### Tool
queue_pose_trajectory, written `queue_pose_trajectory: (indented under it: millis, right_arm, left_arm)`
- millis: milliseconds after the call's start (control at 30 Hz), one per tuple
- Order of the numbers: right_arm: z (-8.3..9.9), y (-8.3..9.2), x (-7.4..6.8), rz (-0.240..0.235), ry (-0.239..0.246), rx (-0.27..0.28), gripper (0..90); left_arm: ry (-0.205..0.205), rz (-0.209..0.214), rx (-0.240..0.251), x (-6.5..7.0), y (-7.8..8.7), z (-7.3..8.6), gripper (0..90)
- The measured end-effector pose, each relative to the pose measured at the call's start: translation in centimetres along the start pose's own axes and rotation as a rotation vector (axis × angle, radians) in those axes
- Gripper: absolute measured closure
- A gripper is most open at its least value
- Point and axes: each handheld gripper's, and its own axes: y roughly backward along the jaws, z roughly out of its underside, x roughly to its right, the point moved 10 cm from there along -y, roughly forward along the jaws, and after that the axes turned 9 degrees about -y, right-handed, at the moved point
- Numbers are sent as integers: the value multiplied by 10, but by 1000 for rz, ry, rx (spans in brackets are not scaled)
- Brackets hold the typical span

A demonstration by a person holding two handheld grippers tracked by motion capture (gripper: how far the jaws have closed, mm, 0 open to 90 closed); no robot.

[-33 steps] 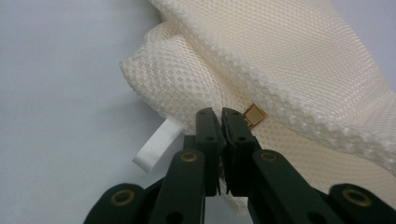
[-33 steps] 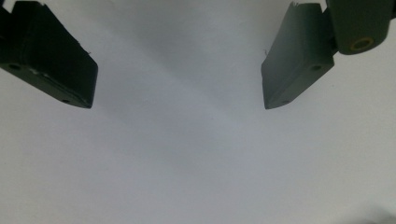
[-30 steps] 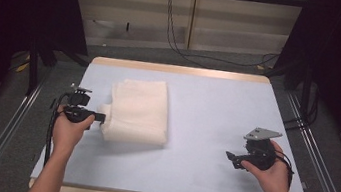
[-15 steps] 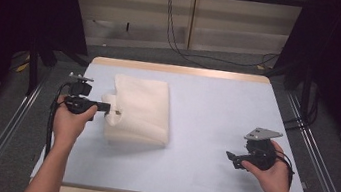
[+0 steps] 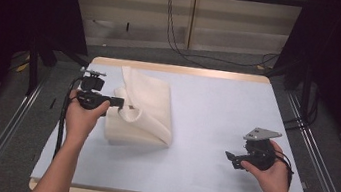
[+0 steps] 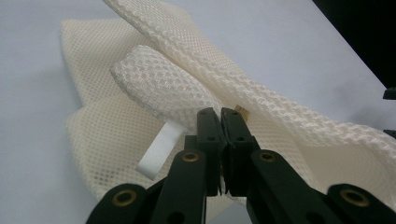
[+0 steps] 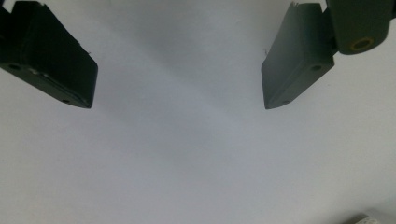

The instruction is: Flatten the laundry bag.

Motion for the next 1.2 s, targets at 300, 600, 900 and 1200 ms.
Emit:
queue_pose_trajectory:
  millis: [300, 600, 900, 1200]
  right_arm:
    - [0, -1, 0, 0, -4, 4, 89]
    - [0, 0, 0, -2, -7, 3, 91]
    - [1, -1, 1, 1, -8, 0, 89]
    - [3, -2, 0, -4, -2, -4, 89]
  left_arm:
    - [-15, 32, 17, 16, -14, -9, 874]
    - [-35, 47, 22, 26, -24, -14, 873]
    - [-41, 63, 26, 32, -33, -16, 871]
    - [-46, 79, 17, 39, -43, -18, 870]
